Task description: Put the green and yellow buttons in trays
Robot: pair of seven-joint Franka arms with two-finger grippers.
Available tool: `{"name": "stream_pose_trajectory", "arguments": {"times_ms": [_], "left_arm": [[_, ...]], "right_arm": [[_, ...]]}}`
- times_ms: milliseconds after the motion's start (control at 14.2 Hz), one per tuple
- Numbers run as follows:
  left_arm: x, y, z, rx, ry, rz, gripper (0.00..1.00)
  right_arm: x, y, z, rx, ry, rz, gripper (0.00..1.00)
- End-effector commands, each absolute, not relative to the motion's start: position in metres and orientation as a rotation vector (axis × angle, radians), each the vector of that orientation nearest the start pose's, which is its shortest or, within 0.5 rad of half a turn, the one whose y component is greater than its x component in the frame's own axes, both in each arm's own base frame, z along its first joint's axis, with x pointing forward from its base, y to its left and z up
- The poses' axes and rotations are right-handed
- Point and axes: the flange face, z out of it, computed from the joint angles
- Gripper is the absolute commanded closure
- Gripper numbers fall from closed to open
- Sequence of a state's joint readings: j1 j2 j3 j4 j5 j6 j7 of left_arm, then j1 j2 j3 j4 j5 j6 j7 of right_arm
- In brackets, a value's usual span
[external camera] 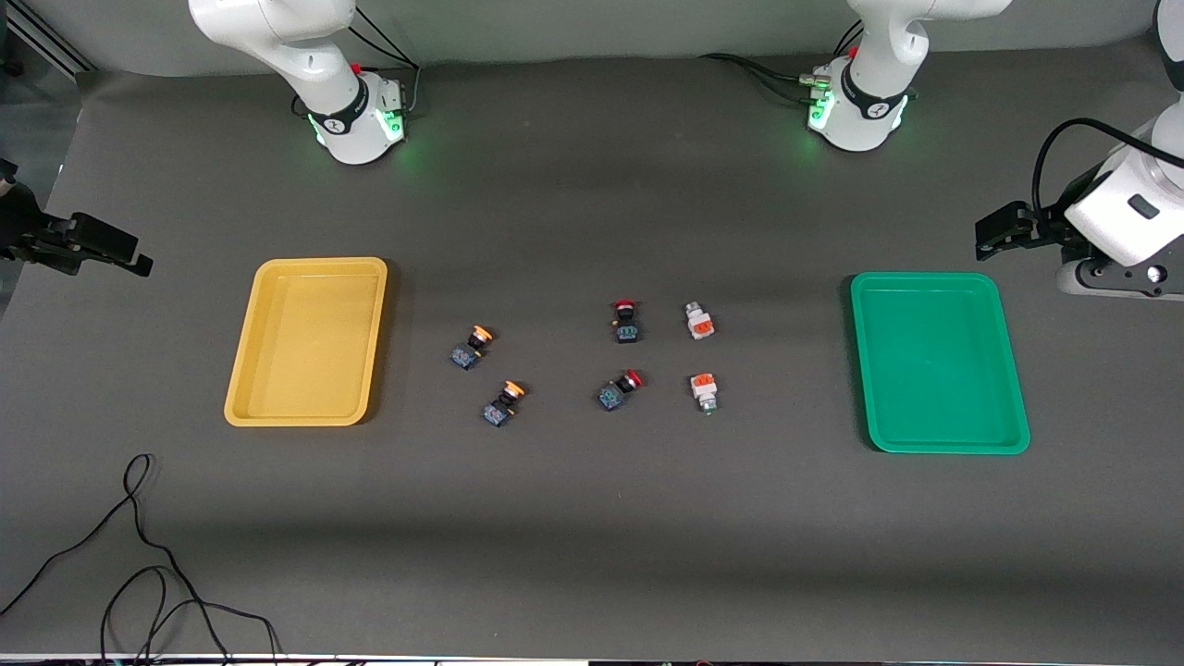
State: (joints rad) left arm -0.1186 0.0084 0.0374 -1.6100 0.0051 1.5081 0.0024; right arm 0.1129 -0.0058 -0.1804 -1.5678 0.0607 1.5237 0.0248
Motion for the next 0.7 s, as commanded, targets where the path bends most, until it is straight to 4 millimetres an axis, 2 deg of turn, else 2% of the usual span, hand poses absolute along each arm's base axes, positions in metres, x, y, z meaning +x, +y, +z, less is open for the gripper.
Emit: {"name": "stream_pose_trajectory", "arguments": {"times_ms": [0, 351, 632], "left_arm": [[0.548, -0.045, 0.600, -3.129, 0.101, 0.161, 0.00], [0.547, -0.047, 0.600, -3.132, 0.110, 0.163, 0.00], [0.546, -0.051, 0.597, -3.122, 0.124, 0.177, 0.00]], "right_arm": [[0.544, -0.028, 0.632, -3.094, 0.092, 0.048, 0.00], [0.545, -0.031, 0.634, -3.082, 0.108, 0.040, 0.00], [0.545, -0.018, 0.629, -3.082, 0.094, 0.061, 0.00]]}}
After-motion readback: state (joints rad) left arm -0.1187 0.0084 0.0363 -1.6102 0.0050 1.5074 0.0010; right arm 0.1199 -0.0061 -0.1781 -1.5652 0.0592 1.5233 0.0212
